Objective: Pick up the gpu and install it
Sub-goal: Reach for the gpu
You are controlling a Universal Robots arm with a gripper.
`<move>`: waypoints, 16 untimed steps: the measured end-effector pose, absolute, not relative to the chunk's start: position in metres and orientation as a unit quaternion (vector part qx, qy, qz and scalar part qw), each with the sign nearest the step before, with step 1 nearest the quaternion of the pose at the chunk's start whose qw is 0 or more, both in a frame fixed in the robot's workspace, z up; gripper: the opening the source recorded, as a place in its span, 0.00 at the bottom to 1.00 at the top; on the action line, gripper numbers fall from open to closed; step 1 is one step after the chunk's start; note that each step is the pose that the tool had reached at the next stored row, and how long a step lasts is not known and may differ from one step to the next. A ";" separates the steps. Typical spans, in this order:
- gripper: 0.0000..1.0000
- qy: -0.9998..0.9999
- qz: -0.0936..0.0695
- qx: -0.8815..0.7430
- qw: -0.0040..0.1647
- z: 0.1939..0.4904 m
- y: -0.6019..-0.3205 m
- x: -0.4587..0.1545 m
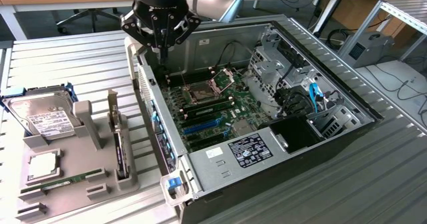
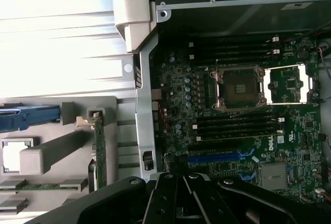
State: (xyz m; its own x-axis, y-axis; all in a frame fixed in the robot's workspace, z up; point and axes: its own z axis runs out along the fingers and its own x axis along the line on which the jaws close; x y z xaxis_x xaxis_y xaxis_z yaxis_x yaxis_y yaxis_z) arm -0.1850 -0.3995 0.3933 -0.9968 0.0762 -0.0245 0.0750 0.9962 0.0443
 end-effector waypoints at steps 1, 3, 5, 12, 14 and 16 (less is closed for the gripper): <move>0.11 0.999 0.022 0.038 0.013 0.393 -0.399 -0.185; 0.11 0.999 0.022 0.038 0.013 0.393 -0.399 -0.186; 0.11 0.999 0.022 0.038 0.013 0.393 -0.399 -0.187; 0.11 0.999 0.022 0.038 0.013 0.393 -0.399 -0.190; 0.11 0.999 0.022 0.038 0.013 0.393 -0.399 -0.191; 0.11 0.999 0.022 0.038 0.013 0.393 -0.399 -0.191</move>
State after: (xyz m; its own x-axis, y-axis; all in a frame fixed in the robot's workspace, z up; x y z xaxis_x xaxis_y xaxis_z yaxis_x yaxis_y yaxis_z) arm -0.1912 -0.3995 0.3933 -0.9968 0.0762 -0.0244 0.0751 0.9962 0.0443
